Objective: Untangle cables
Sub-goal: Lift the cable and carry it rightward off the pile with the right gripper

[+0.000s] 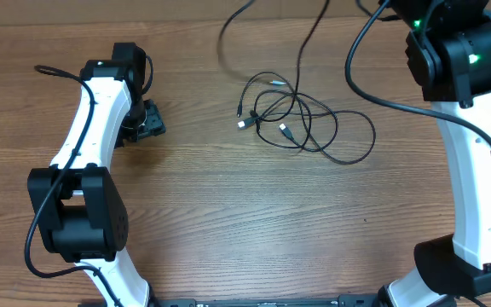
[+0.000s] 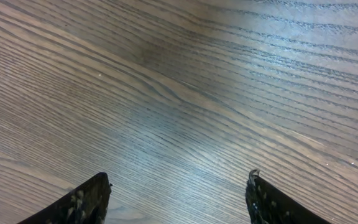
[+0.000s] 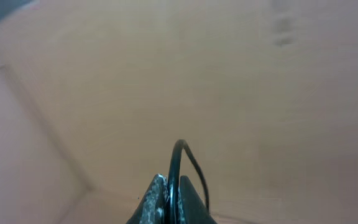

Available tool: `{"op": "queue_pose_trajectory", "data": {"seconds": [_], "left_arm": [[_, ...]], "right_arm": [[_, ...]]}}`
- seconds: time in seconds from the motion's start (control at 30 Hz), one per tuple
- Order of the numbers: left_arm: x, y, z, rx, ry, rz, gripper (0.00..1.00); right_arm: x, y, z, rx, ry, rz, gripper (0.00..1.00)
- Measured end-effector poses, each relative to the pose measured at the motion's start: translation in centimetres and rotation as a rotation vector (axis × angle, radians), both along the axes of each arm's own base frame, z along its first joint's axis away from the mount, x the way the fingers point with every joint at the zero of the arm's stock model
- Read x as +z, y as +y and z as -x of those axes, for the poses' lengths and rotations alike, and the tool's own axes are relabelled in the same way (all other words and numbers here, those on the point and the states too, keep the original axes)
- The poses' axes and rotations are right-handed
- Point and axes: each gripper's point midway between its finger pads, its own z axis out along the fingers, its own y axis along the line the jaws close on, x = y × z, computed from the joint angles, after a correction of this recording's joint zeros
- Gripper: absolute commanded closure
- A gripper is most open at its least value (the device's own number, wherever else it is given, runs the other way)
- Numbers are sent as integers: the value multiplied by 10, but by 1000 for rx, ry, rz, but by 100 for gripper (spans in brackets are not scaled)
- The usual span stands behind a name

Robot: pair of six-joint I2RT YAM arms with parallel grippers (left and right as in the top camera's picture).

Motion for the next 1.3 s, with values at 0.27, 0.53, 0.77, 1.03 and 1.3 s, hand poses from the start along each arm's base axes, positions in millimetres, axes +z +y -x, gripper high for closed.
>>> {"op": "queue_pose_trajectory", "data": {"seconds": [0.27, 0.53, 0.77, 1.03, 1.3], "left_arm": [[0, 0, 0, 0, 0, 0, 30], [0, 0, 0, 0, 0, 0, 31], [0, -1, 0, -2, 0, 0, 31], [0, -1, 2, -2, 7, 0, 31], [0, -1, 4, -2, 17, 0, 31]], "right_arm": [[12, -117, -18, -398, -29, 5, 96], [89, -268, 51, -793, -211, -40, 96], [74, -325, 109, -982, -95, -41, 96], [-45, -341, 77, -1003, 345, 18, 96], [-142, -366, 38, -1038, 627, 77, 96]]}}
